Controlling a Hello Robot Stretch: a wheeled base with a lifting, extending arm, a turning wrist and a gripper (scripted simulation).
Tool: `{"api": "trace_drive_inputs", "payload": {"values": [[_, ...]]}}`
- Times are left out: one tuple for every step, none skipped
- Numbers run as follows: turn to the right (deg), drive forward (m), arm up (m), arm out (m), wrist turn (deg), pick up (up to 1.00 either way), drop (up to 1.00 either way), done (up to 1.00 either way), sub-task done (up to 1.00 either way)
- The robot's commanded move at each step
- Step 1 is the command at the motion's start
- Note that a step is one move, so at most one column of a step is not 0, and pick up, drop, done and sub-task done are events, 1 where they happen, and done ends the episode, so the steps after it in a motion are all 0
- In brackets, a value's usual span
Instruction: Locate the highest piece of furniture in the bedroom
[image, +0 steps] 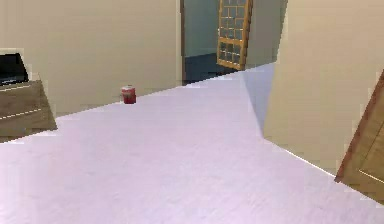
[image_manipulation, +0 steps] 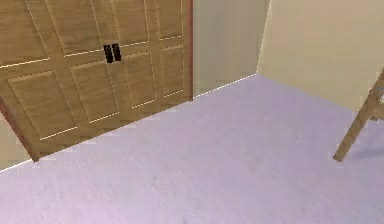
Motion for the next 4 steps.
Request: {"api": "trace_drive_inputs", "payload": {"values": [[-30.0,0.0,0.0,0.0,0.0,0.0,0.0,0.0,0.0],[-3.0,0.0,0.0,0.0,0.0,0.0,0.0,0.0,0.0],[0.0,0.1,0.0,0.0,0.0,0.0,0.0,0.0,0.0],[-12.0,0.0,0.0,0.0,0.0,0.0,0.0,0.0,0.0]]}}
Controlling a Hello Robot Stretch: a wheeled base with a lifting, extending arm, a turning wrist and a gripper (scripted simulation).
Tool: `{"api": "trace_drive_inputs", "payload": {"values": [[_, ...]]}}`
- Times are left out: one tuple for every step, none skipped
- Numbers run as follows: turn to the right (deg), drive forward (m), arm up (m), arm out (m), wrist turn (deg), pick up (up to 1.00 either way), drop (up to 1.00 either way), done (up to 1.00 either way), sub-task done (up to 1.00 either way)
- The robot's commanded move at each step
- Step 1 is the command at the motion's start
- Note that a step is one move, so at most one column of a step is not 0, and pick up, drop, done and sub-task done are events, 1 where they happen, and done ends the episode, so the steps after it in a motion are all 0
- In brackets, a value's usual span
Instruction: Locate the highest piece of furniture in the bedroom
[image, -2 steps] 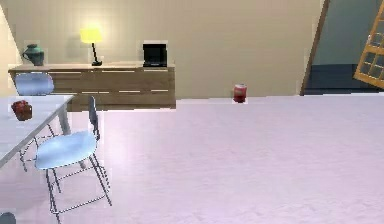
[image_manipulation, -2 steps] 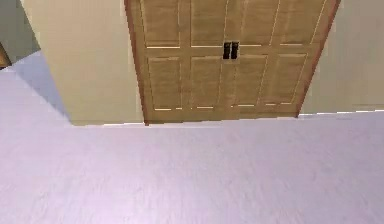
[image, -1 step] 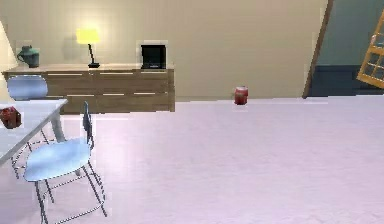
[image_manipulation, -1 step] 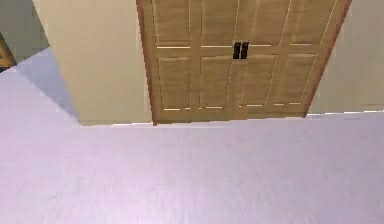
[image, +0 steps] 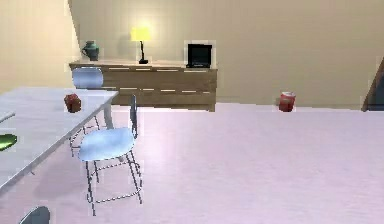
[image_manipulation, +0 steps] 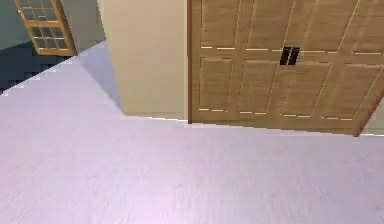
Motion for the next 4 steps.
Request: {"api": "trace_drive_inputs", "payload": {"values": [[0.0,1.0,0.0,0.0,0.0,0.0,0.0,0.0,0.0],[0.0,0.5,0.0,0.0,0.0,0.0,0.0,0.0,0.0],[-36.0,0.0,0.0,0.0,0.0,0.0,0.0,0.0,0.0],[0.0,1.0,0.0,0.0,0.0,0.0,0.0,0.0,0.0]]}}
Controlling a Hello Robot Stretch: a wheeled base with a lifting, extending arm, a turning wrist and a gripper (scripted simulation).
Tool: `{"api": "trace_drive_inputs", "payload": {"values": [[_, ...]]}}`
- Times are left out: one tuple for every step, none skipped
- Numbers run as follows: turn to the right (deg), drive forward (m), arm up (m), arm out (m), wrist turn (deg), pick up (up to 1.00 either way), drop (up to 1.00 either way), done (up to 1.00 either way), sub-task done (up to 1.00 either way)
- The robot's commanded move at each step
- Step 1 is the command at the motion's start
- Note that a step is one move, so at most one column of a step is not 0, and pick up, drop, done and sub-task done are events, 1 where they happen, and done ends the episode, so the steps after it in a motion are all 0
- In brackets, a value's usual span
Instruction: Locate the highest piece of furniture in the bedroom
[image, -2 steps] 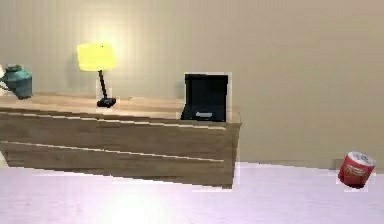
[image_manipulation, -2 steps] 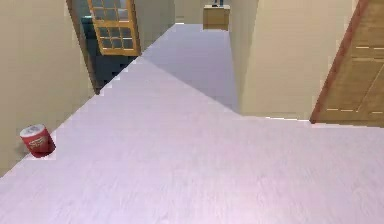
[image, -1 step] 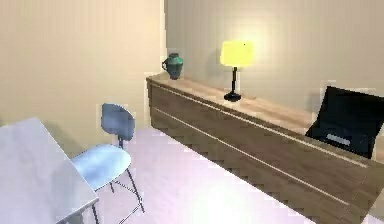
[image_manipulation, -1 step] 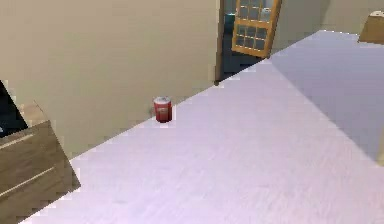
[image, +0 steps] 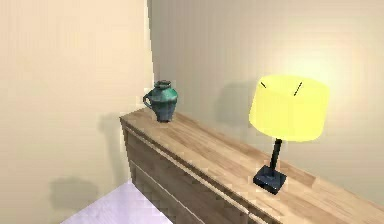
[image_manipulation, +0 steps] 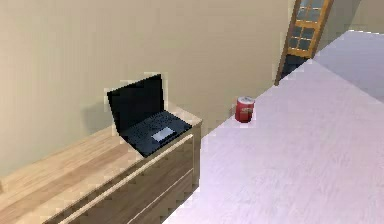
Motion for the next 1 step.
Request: {"api": "trace_drive_inputs", "payload": {"values": [[-3.0,0.0,0.0,0.0,0.0,0.0,0.0,0.0,0.0]]}}
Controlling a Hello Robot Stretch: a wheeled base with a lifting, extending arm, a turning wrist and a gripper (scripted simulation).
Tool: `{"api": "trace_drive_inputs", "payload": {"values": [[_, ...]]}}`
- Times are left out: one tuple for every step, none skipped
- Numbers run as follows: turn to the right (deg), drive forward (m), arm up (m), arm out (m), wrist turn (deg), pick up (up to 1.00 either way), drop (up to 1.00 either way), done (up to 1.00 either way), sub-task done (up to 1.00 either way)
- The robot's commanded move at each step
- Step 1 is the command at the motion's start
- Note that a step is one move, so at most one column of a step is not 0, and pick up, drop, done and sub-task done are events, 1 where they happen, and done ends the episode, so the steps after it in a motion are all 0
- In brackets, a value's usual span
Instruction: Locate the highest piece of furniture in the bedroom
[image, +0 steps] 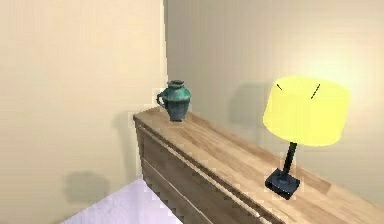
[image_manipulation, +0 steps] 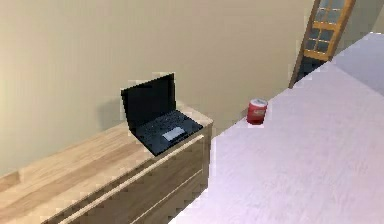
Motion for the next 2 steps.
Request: {"api": "trace_drive_inputs", "payload": {"values": [[0.0,0.25,0.0,0.0,0.0,0.0,0.0,0.0,0.0],[-36.0,0.0,0.0,0.0,0.0,0.0,0.0,0.0,0.0]]}}
